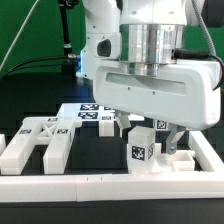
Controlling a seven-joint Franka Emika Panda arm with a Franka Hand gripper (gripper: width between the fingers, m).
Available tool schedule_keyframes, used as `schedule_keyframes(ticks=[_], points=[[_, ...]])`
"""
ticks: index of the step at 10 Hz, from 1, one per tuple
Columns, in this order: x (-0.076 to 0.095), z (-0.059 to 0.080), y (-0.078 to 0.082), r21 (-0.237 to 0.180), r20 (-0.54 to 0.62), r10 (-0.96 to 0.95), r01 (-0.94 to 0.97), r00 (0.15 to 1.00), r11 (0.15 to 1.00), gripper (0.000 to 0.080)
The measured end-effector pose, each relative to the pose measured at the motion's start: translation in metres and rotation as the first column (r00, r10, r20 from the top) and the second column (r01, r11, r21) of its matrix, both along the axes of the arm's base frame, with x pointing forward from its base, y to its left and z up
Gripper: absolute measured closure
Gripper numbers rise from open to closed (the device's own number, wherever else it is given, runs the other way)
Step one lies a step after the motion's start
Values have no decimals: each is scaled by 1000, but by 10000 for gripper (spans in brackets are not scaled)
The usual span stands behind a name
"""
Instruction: Assemble chair
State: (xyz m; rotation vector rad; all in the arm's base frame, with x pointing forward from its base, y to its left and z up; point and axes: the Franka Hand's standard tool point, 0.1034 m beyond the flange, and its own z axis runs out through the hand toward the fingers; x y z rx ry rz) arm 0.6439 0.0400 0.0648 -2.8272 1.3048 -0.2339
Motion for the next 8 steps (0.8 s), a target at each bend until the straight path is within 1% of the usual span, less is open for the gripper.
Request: schedule_keyframes(ticks=[1,2,3,4,6,7,8], points=[[0,0,0,3,1,-22,22,1000,1000,238],[0,0,0,3,1,-23,23,1000,1000,378],[-1,-1,0,11,-1,-73,73,997,997,378],[-1,-1,0,20,0,-134,134,991,991,515],[-1,-2,0,47,-3,-324,324,946,945,515],[1,-2,2,57,-19,-424,425,905,903,515],[2,-2,5,68,-43,-545,546,838,835,515]])
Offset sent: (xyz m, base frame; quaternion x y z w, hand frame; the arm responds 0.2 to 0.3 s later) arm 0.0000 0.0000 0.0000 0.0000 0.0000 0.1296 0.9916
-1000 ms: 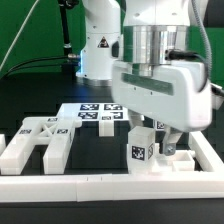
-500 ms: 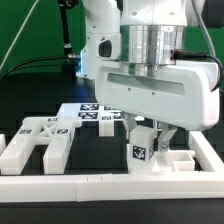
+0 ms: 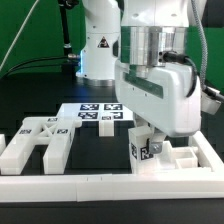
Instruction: Assemble chair
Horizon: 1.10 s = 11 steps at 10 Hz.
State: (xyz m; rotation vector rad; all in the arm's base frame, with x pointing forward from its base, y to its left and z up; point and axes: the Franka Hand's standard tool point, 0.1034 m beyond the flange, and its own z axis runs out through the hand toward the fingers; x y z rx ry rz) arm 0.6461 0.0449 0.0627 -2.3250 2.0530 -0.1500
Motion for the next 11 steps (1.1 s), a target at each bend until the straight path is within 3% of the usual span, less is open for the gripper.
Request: schedule_keyframes(ticks=[2,4,8,10,11], points=[[2,0,-1,27,-29,-226,227,974,974,515],[-3,-1,-7,19,-47,-408,409,912,912,515],[-9,-1,-13,-4,-41,-494,494,869,869,514],[-9,-2,-13,-4,-41,-494,494,869,869,239],[-9,0,-14,-5,-43,-460,460,887,888,239]])
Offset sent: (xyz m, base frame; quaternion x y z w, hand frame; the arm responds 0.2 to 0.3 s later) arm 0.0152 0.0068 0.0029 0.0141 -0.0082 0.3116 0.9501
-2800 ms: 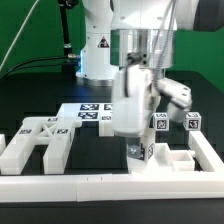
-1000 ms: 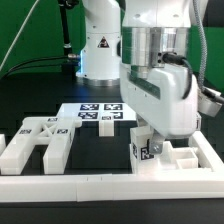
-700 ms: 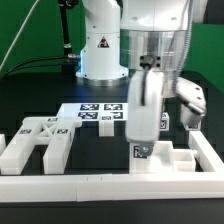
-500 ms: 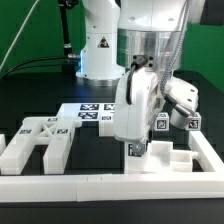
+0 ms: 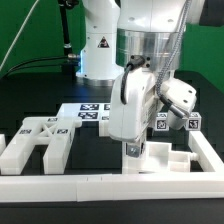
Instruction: Assemble chair
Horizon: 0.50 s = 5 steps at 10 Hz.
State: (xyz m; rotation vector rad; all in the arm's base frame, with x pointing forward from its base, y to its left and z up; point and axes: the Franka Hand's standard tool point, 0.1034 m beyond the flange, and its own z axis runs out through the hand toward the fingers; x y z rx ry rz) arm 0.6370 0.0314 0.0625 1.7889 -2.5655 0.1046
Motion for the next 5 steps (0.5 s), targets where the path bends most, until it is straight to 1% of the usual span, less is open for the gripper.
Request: schedule_keyframes(ticks=[1,3,4,5], points=[[2,11,-3,10,7,85,-85,996,996,168],[-1,42,-9,37,40,172,-174,984,984,153],[-3,58,-7,53,58,170,-173,984,983,153],[-5,57,-7,54,57,169,-172,984,984,151]])
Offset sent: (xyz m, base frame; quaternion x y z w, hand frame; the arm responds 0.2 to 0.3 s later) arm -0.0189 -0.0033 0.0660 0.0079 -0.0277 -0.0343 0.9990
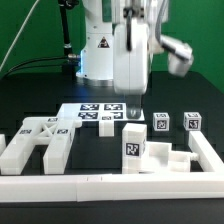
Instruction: Assemble chair
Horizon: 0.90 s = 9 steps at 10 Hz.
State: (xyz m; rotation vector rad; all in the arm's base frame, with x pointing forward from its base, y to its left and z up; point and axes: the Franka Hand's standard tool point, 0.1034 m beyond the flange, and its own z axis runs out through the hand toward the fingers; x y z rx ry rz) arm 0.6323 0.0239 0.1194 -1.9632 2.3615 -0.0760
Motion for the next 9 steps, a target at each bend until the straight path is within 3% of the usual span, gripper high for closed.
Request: schedule_keyframes(ticks=[6,8,9], points=[[-6,-4,1,-5,-11,52,-52,999,999,151],[-30,-7,10,1,-16,96,-96,995,995,151],[-51,-10,13,2,-17,120,-120,993,993,151]])
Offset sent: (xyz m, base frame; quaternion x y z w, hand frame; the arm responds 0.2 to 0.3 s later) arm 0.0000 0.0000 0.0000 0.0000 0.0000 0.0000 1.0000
